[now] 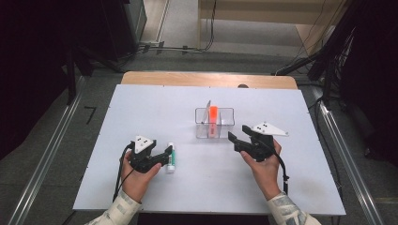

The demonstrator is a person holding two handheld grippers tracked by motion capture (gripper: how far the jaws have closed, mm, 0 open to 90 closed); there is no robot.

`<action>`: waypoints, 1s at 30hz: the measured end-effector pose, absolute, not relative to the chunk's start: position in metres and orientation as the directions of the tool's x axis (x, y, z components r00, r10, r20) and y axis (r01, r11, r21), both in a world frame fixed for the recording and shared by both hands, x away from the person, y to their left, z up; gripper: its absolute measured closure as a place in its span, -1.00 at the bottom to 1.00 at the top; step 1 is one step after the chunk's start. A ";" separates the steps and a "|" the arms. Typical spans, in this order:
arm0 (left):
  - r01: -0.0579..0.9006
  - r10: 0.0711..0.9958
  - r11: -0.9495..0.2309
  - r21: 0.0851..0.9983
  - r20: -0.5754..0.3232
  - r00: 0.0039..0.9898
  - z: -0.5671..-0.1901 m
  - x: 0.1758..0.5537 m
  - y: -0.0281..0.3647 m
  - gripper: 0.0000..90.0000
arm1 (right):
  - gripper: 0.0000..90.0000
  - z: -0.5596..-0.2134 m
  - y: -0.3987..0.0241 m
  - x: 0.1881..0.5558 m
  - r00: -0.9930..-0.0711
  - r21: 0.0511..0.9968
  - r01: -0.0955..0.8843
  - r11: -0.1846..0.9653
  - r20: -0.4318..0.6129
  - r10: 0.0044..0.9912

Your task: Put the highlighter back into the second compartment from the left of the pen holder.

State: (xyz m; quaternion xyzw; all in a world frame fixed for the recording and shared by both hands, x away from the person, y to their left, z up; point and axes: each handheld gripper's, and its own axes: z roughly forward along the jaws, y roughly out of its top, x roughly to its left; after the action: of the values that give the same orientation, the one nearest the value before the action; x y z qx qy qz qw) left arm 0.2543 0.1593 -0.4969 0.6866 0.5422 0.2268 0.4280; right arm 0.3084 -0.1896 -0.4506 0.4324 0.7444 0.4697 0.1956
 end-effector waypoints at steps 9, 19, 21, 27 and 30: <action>0.577 0.944 -0.086 0.812 -0.119 0.309 -0.500 0.253 0.153 -0.30 | -0.25 -0.455 -0.198 0.305 -0.542 0.858 0.477 0.191 0.116 0.832; 0.583 0.942 -0.093 0.807 -0.118 0.314 -0.502 0.253 0.152 -0.30 | -0.25 -0.457 -0.196 0.305 -0.545 0.854 0.482 0.196 0.117 0.830; 0.584 0.942 -0.099 0.806 -0.113 0.317 -0.502 0.253 0.151 -0.30 | -0.25 -0.457 -0.196 0.305 -0.545 0.852 0.486 0.197 0.119 0.830; 0.591 0.940 -0.113 0.799 -0.107 0.325 -0.505 0.254 0.146 -0.30 | -0.25 -0.457 -0.197 0.306 -0.546 0.851 0.488 0.197 0.121 0.829; 0.595 0.937 -0.127 0.794 -0.100 0.334 -0.507 0.254 0.143 -0.30 | -0.25 -0.457 -0.197 0.306 -0.545 0.851 0.487 0.195 0.122 0.829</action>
State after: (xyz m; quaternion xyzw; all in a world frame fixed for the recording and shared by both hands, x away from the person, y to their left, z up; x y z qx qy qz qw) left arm 0.2536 0.1430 -0.5068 0.7177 0.5336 0.2199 0.3897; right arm 0.3059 -0.1972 -0.4574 0.4387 0.7501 0.4583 0.1865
